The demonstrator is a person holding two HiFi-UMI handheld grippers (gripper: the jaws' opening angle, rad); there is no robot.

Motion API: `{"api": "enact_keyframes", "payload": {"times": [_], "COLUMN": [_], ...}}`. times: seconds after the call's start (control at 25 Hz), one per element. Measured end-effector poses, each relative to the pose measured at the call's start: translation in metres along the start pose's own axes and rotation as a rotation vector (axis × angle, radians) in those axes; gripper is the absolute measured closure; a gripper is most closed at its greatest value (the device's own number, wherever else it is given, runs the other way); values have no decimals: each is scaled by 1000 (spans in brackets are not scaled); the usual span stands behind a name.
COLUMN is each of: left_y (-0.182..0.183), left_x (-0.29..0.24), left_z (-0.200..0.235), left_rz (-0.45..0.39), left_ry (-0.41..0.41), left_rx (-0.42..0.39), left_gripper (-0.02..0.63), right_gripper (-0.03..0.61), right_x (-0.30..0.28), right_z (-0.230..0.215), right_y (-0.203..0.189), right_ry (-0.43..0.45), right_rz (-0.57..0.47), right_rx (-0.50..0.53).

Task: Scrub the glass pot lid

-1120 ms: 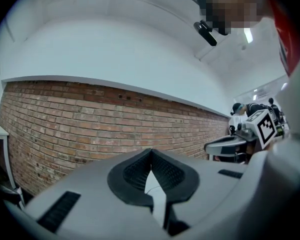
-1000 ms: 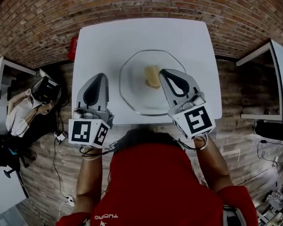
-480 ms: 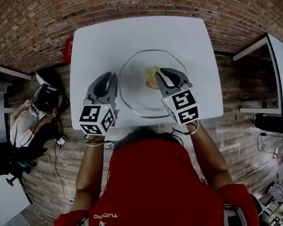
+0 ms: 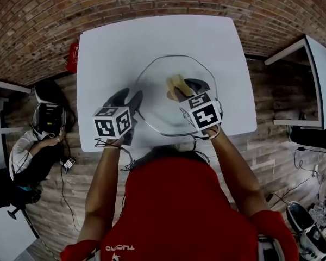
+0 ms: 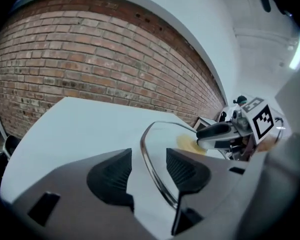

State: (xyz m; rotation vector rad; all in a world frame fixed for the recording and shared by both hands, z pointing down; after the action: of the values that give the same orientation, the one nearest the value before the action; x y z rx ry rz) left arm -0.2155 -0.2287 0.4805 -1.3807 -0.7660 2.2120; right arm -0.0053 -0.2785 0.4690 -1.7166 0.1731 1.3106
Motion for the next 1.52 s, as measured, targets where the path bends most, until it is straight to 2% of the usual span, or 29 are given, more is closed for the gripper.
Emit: {"api": "enact_keyframes", "payload": {"times": [0.16, 0.32, 0.48, 0.6, 0.88, 1.04, 1.2, 1.52], "left_y": [-7, -10, -13, -12, -12, -13, -13, -12], "left_x": [-11, -19, -24, -25, -24, -23, -22, -21], "left_z": [8, 8, 5, 1, 2, 2, 3, 3], "left_rz": [55, 100, 103, 99, 90, 87, 91, 108], "left_ry": [-46, -49, -63, -76, -66, -67, -72, -84], "left_rx": [57, 58, 51, 50, 82, 91, 88, 68], "left_gripper": [408, 408, 414, 468, 483, 486, 486, 485], "right_gripper": [422, 422, 428, 490, 525, 525, 525, 525], "right_x": [-10, -20, -21, -20, -17, -2, -12, -55], "right_z": [-1, -2, -2, -1, 3, 4, 7, 32], "right_y": [-1, -6, -10, -9, -6, 19, 50, 73], "right_ry": [0, 7, -4, -12, -19, -33, -36, 19], "right_rz": [44, 75, 96, 105, 104, 12, -38, -6], "right_rx": [-4, -3, -9, -9, -21, -51, -64, -89]}}
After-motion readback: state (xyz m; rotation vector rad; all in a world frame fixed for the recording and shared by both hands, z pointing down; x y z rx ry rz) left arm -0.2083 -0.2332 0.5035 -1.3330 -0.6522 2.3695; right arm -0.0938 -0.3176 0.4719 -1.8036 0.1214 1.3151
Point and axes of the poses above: the fingertips, and each gripper's own axes: x backward along the fingers, z to its left, y out of its top, the point moved 7 cm from there along x, backward along the fingers, and after that the axes turned 9 degrees about z, right-handed, at the moved point
